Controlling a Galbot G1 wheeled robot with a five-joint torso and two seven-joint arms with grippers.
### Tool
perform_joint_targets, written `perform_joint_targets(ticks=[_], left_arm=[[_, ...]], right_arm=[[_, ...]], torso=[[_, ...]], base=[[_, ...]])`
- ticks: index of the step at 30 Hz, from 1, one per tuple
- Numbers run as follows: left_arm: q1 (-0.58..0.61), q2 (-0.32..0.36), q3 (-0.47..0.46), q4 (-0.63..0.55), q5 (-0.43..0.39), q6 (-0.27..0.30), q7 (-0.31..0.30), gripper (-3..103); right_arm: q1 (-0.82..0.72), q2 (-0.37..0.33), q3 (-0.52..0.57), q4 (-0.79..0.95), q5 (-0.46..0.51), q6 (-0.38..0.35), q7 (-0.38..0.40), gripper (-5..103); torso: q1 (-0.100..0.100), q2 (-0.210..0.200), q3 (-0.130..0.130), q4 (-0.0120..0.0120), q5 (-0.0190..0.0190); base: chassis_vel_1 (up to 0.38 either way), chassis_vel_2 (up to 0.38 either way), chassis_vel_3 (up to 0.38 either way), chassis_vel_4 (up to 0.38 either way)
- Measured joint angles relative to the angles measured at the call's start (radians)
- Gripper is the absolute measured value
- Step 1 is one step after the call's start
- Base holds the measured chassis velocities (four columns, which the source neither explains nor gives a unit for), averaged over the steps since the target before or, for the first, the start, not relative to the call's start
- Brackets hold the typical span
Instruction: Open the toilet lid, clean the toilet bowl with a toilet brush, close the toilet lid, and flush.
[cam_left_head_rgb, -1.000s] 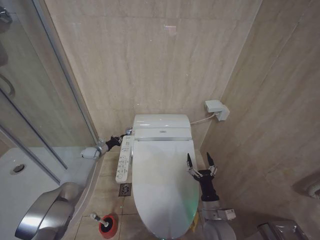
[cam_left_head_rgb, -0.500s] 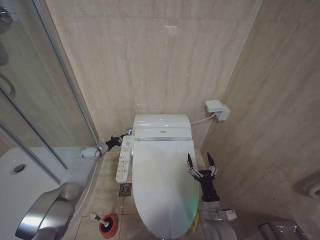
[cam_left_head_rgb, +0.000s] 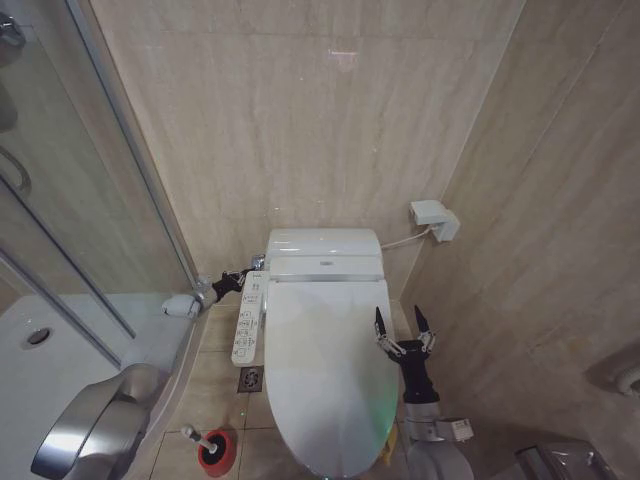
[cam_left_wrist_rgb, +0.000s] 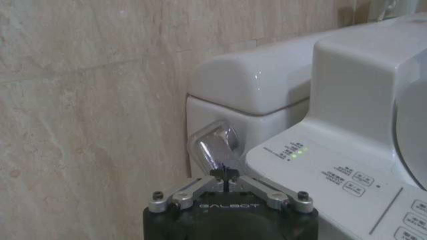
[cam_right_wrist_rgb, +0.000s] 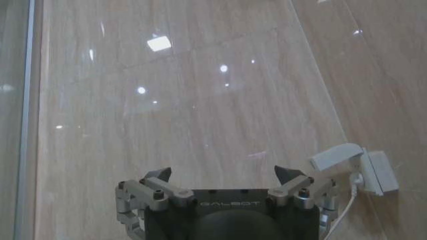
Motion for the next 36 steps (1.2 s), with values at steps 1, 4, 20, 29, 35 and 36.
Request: perform_joint_targets(ticks=[1, 4, 20, 29, 35, 36], left_arm=[[-0.001, 0.0, 0.0, 0.0, 0.0, 0.0, 0.0, 0], [-0.002, -0.001, 0.0, 0.0, 0.0, 0.001, 0.0, 0], [-0.004, -0.002, -0.002, 0.0, -0.001, 0.001, 0.001, 0], [-0.009, -0.001, -0.001, 0.0, -0.002, 0.001, 0.002, 0], [-0.001, 0.005, -0.002, -0.017, -0.005, 0.001, 0.004, 0], [0.004, 0.008, -0.003, -0.028, -0.007, 0.001, 0.005, 0]], right_arm=[[0.0, 0.0, 0.0, 0.0, 0.0, 0.0, 0.0, 100], [0.001, 0.001, -0.001, 0.0, 0.0, 0.0, 0.0, 100], [0.002, 0.005, -0.001, 0.0, -0.002, 0.0, -0.001, 100], [0.004, 0.007, -0.003, -0.002, -0.004, -0.001, -0.001, 100], [0.003, 0.008, -0.002, -0.003, -0.005, -0.001, -0.001, 100], [0.003, 0.009, -0.003, -0.003, -0.006, -0.001, -0.001, 100]], torso=[[0.0, 0.0, 0.0, -0.0001, 0.0], [0.0, 0.0, 0.0, -0.0001, 0.0], [0.0, 0.0, 0.0, -0.0003, 0.0], [0.0, 0.0, 0.0, -0.0003, -0.0001], [0.0, 0.0, 0.0, -0.0004, -0.0001], [0.0, 0.0, 0.0, -0.0006, 0.0]], base=[[0.0, 0.0, 0.0, 0.0], [0.0, 0.0, 0.0, 0.0], [0.0, 0.0, 0.0, 0.0], [0.0, 0.0, 0.0, 0.0], [0.0, 0.0, 0.0, 0.0], [0.0, 0.0, 0.0, 0.0]])
